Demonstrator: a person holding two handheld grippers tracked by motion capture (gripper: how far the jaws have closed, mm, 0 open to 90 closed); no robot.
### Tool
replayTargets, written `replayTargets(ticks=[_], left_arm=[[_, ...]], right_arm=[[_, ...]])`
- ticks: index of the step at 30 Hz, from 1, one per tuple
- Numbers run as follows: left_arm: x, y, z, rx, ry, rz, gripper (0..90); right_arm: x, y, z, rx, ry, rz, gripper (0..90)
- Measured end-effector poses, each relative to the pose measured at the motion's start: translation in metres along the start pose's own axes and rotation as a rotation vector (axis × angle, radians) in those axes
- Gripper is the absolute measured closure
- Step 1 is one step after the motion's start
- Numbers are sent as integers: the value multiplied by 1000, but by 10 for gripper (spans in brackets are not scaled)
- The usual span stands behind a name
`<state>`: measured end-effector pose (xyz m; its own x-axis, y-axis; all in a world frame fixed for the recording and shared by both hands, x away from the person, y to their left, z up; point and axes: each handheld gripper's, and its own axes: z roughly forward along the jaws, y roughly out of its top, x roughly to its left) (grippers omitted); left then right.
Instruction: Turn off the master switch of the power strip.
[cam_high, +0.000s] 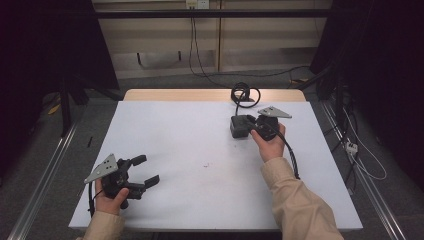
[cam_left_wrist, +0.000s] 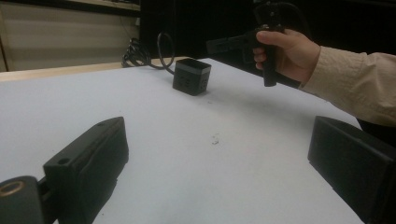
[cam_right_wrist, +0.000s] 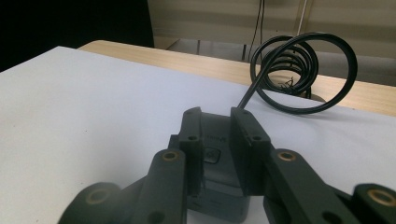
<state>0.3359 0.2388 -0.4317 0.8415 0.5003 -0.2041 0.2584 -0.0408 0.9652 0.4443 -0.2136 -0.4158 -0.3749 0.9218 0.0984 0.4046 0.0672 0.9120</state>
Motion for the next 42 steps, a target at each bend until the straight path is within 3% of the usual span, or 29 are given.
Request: replayTargets(ticks=[10,14,20,42], left_arm=[[0,0,0,-1,2,-3,47],[1,0,0,2,0,-2,47],[1,0,-1,1,1,-3,47],[1,-1,0,2,1,-3,47]], right_arm=[[-1,4,5,13,11,6,821],[-1,5,7,20,15,1,900],[-2,5,11,27,20,12,900],[-2,3,21,59,10,-29,900]])
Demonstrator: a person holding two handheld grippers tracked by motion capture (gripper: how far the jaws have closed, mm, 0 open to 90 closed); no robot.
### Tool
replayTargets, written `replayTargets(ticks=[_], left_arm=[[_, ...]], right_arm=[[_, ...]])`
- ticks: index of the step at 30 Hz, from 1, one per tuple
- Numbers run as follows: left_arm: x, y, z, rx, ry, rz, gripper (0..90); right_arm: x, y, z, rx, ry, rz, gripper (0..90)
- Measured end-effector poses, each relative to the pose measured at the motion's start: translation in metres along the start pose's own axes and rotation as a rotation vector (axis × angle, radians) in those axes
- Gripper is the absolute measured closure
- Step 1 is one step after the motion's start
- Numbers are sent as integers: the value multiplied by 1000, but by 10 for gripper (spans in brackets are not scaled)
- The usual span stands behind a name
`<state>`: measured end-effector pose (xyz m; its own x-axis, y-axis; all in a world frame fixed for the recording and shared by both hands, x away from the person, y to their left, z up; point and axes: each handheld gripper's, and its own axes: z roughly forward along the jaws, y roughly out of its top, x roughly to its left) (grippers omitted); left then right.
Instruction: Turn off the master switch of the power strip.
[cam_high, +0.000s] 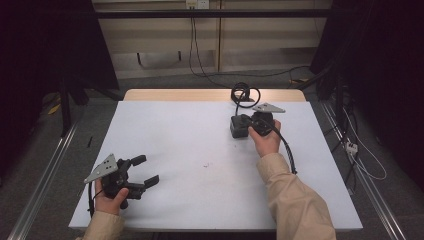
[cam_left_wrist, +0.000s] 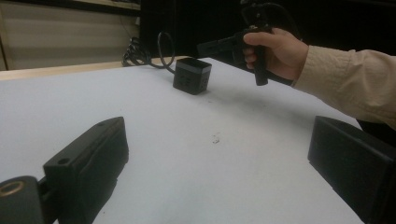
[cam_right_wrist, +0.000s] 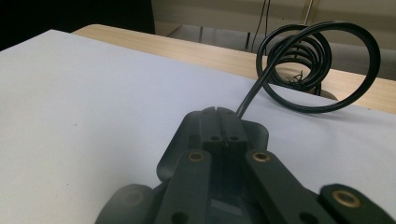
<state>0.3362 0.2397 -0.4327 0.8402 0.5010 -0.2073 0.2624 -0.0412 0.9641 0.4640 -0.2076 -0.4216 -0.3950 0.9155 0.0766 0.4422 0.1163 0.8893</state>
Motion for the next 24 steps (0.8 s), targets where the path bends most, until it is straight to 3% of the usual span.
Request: replayTargets(ticks=[24], left_arm=[[1,0,-1,0,0,0,47]], right_arm=[[3,-5,4,31,-2,-18,900]])
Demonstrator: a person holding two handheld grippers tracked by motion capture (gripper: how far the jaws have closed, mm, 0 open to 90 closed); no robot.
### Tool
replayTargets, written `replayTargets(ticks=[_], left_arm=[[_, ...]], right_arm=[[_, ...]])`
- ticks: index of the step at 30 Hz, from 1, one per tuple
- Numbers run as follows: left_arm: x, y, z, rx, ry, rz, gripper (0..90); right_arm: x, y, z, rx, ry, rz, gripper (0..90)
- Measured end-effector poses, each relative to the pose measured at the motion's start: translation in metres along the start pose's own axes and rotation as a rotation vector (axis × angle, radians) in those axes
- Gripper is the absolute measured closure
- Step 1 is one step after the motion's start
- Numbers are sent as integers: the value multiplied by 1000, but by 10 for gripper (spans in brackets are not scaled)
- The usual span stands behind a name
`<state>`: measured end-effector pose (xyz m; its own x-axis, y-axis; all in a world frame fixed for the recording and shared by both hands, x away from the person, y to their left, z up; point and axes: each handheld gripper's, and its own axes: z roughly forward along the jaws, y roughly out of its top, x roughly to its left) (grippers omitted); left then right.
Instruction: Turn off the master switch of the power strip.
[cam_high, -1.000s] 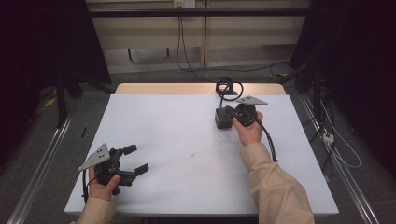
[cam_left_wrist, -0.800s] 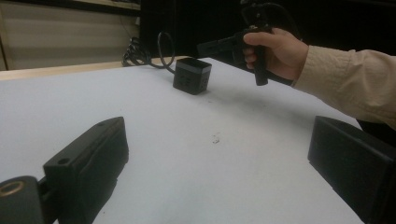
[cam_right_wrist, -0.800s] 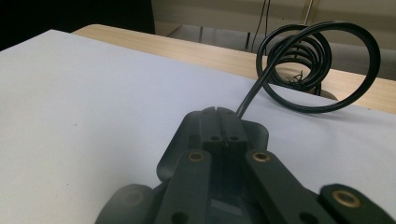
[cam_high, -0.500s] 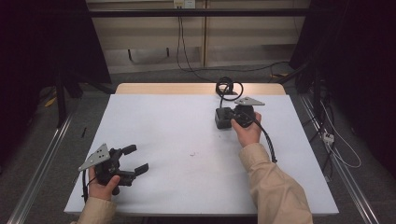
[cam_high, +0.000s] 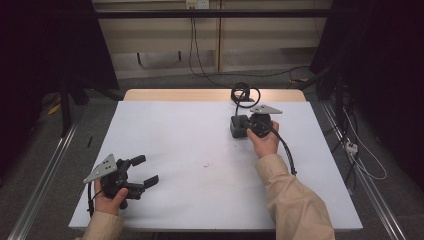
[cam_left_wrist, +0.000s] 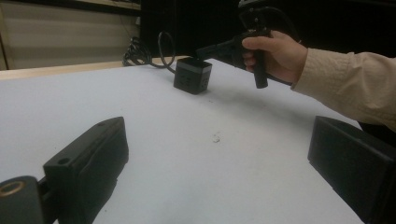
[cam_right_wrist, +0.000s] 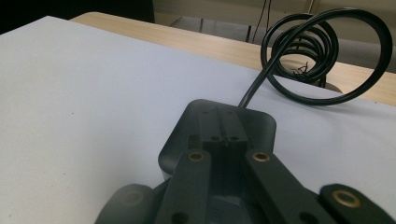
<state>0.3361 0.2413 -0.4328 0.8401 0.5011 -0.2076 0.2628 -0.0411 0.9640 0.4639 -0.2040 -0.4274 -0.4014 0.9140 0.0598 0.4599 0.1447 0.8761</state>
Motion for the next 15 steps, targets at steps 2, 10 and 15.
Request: replayTargets(ticks=[2,10,15], left_arm=[[0,0,0,-1,0,0,47],[0,0,-1,-2,2,0,47],[0,0,-1,-1,2,-1,47]], right_arm=[[0,0,0,2,-4,-2,900],[-1,-1,0,6,-5,-6,900],[-1,-2,0,7,-4,-8,900]])
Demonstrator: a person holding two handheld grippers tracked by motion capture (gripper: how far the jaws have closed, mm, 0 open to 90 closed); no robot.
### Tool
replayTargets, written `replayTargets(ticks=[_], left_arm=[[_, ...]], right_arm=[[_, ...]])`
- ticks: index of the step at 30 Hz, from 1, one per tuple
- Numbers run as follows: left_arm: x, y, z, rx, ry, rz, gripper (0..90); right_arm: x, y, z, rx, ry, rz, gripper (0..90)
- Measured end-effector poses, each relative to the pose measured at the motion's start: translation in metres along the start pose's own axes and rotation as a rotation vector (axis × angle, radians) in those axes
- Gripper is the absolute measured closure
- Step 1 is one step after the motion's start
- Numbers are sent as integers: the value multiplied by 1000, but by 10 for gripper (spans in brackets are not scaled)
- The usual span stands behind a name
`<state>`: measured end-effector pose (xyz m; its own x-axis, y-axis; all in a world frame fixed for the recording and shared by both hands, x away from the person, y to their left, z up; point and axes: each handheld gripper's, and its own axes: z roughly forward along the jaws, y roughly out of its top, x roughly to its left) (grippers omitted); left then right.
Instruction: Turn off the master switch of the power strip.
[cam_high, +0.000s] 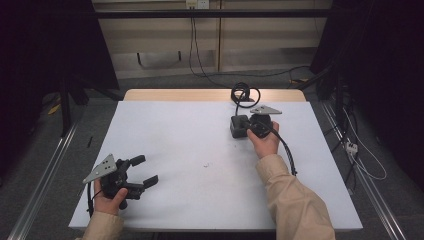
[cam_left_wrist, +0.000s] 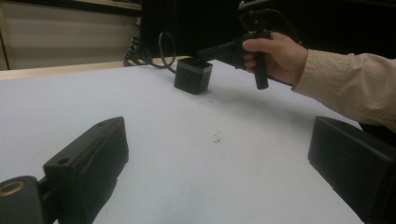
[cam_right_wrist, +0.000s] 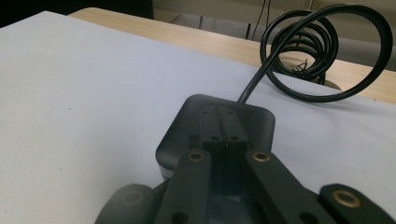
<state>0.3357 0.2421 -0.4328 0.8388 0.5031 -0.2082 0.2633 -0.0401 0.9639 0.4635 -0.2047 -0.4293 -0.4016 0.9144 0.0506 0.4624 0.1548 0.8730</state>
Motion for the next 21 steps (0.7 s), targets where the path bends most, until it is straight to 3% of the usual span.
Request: replayTargets(ticks=[21], left_arm=[[-1,0,0,-1,-4,1,47]], right_arm=[[0,-1,0,-4,-1,-5,900]])
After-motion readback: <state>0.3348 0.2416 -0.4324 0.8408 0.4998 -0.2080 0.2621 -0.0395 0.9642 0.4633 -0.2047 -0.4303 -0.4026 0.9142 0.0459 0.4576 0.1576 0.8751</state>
